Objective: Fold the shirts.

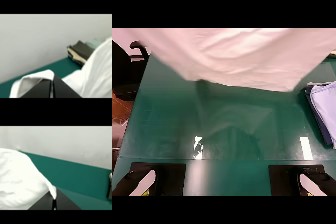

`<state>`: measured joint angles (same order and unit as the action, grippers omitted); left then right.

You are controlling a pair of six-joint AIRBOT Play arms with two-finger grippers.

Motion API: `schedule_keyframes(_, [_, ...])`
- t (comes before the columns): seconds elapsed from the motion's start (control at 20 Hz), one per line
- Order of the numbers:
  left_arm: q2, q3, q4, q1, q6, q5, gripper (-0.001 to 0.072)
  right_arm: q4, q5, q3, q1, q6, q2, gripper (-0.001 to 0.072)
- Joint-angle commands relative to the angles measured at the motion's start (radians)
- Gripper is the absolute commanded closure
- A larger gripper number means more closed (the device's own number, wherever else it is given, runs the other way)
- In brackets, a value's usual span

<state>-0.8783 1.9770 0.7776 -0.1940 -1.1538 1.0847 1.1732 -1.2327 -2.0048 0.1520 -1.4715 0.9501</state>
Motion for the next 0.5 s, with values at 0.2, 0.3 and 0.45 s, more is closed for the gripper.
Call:
schedule_keyframes(0.2, [0.05, 0.125, 0.087, -0.002, -0.025, -0.133, 0.0677, 0.079, 0.029, -0.033, 0.0, -0.024, -0.083, 0.0698])
schedule_keyframes(0.3, [0.013, 0.122, 0.14, -0.002, -0.054, -0.125, 0.0678, 0.137, 0.021, 0.003, 0.0, -0.07, -0.079, 0.0698])
schedule_keyframes(0.45, [-0.105, 0.121, 0.148, -0.002, -0.078, -0.036, 0.0678, 0.165, -0.064, 0.017, 0.0, -0.127, 0.002, 0.0698])
